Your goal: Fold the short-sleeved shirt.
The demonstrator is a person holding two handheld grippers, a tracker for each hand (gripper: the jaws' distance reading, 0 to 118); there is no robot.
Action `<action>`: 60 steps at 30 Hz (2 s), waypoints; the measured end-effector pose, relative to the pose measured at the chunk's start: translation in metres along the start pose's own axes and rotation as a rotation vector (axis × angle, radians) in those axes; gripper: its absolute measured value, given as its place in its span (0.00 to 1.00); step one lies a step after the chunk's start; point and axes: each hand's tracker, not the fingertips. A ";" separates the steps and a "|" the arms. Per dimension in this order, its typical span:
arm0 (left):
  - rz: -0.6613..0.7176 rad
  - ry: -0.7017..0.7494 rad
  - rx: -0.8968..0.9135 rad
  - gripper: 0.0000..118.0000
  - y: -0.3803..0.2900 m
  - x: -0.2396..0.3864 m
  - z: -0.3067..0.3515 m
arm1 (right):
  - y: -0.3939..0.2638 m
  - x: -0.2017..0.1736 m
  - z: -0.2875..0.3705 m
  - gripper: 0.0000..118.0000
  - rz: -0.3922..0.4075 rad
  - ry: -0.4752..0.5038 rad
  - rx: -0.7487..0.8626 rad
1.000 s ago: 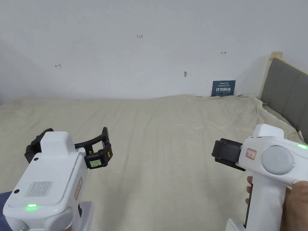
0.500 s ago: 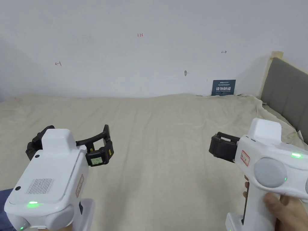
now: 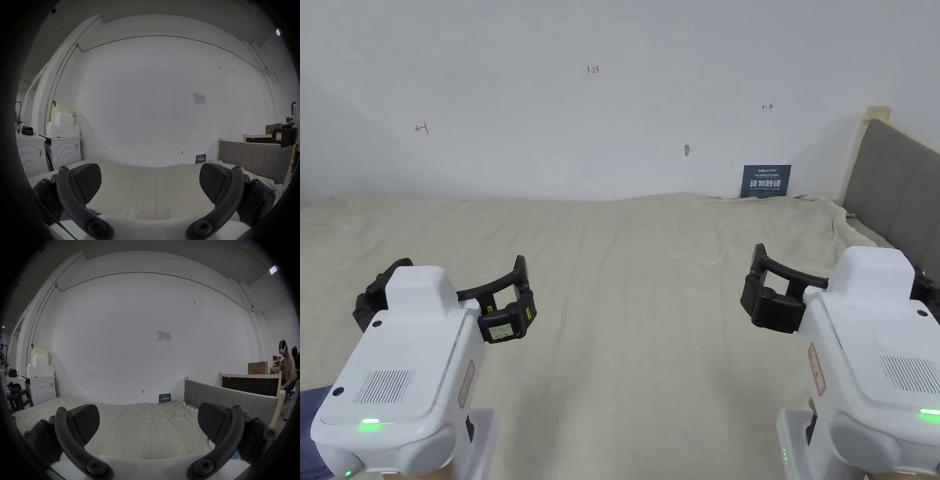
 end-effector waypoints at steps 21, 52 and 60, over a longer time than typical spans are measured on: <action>0.012 -0.005 0.008 1.00 0.002 0.001 0.001 | 0.004 0.005 0.000 1.00 -0.027 0.020 -0.014; 0.002 -0.004 0.007 1.00 0.002 0.001 0.004 | 0.001 0.006 -0.002 1.00 -0.029 0.034 -0.019; 0.000 -0.005 0.006 1.00 0.001 0.002 0.004 | 0.004 0.005 0.001 1.00 -0.028 0.035 -0.025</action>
